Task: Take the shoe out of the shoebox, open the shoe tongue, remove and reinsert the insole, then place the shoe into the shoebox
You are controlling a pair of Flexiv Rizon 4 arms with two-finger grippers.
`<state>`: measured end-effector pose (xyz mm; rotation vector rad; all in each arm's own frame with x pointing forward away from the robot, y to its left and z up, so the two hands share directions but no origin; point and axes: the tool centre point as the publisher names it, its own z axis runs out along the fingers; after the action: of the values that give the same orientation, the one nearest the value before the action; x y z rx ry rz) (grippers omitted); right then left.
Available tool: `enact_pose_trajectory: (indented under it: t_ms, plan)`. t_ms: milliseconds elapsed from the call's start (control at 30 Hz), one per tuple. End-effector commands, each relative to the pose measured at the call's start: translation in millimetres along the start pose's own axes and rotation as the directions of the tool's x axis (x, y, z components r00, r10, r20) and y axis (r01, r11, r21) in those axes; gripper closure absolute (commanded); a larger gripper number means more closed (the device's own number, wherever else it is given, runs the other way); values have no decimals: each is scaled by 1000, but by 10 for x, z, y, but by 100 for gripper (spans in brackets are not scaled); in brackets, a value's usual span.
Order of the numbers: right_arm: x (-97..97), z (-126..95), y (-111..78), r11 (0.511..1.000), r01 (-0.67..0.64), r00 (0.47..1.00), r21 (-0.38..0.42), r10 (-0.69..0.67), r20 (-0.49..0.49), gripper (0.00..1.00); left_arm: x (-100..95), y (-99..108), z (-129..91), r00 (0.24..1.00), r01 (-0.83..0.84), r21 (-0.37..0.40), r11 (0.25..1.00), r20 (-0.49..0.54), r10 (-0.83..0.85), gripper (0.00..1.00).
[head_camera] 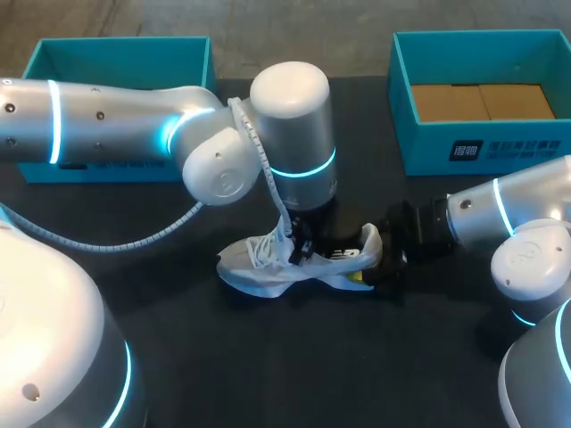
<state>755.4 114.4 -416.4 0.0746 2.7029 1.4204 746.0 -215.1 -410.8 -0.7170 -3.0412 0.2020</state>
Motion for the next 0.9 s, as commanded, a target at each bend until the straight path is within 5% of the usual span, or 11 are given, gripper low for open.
enact_pose_trajectory:
  t_ms: [33,900]
  plan:
    - [5,31,-22,1000,1,1000,4,-1,1,100,-30,63,-23,1000,-10,13,1000,-23,10,100]
    - [5,31,-22,1000,1,1000,4,-1,1,100,31,151,-502,984,4,213,977,-174,34,100]
